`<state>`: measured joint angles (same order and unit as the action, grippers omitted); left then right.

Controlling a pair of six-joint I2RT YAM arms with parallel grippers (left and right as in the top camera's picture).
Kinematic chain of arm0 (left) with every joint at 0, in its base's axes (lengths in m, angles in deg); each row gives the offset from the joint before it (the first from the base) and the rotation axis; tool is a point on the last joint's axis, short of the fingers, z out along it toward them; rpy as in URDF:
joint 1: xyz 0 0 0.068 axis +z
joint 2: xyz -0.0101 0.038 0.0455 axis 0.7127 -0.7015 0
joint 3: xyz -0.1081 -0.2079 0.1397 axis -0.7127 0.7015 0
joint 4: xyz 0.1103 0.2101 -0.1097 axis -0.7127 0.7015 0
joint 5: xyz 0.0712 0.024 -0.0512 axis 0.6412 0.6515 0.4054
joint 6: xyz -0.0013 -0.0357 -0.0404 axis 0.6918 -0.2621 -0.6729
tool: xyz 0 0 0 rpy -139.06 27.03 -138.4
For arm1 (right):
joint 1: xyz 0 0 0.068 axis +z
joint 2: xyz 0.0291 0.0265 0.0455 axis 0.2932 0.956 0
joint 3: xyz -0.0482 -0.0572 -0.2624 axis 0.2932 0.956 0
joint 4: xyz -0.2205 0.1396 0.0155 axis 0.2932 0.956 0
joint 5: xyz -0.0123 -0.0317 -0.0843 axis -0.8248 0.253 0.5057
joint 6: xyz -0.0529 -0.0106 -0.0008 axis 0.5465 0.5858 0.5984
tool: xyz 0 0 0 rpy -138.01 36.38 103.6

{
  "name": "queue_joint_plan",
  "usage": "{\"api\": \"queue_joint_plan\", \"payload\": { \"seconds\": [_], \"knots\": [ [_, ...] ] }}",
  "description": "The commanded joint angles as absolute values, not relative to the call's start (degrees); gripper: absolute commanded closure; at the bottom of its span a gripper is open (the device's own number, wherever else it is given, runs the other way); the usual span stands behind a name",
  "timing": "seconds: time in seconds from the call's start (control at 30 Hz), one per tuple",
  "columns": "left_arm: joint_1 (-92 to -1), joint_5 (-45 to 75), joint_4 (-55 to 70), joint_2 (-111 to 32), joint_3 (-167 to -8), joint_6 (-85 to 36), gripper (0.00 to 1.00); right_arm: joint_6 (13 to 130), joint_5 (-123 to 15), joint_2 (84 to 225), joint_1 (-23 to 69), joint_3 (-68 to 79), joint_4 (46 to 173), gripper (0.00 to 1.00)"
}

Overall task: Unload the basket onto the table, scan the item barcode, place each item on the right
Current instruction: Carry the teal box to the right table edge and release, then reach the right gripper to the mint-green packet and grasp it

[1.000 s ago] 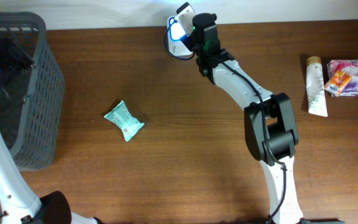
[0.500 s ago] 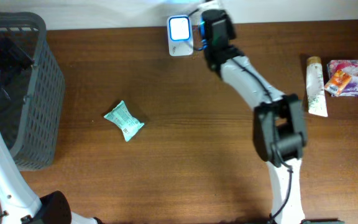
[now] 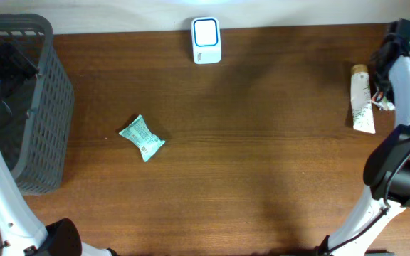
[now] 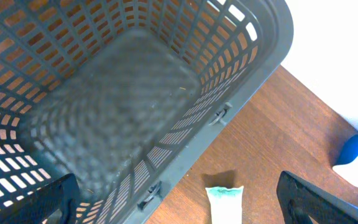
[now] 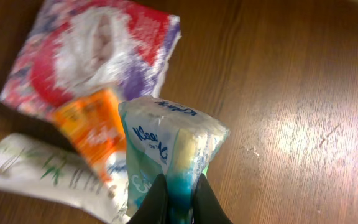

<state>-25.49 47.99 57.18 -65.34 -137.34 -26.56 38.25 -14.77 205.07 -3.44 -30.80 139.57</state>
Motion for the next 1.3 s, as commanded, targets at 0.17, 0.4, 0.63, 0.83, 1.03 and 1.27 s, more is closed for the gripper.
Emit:
{"api": "queue_joint_plan", "payload": {
  "seconds": [0.17, 0.4, 0.63, 0.83, 1.03, 1.27],
  "knots": [
    [-25.18, 48.41, 57.09, -65.32, -137.75, -25.62, 0.01, 36.43, -17.2, 207.76, -10.04, -24.7, 134.66, 0.88],
    [-25.18, 48.41, 57.09, -65.32, -137.75, -25.62, 0.01, 42.88, -33.13, 207.56, -9.91, -24.75, 132.1, 0.47],
    [-25.18, 48.41, 57.09, -65.32, -137.75, -25.62, 0.01, 50.86, -38.25, 197.24, -4.4, -24.84, 132.03, 0.53],
    [-25.18, 48.41, 57.09, -65.32, -137.75, -25.62, 0.01, 69.11, -51.69, 194.97, 19.51, -24.18, 126.53, 0.31],
    [-25.18, 48.41, 57.09, -65.32, -137.75, -25.62, 0.01, 70.68, -51.8, 200.76, 39.44, -24.18, 122.44, 0.01],
    [-25.18, 48.41, 57.09, -65.32, -137.75, -25.62, 0.01, 89.9, -65.72, 211.41, 51.31, -24.18, 115.1, 0.01]
  ]
}}
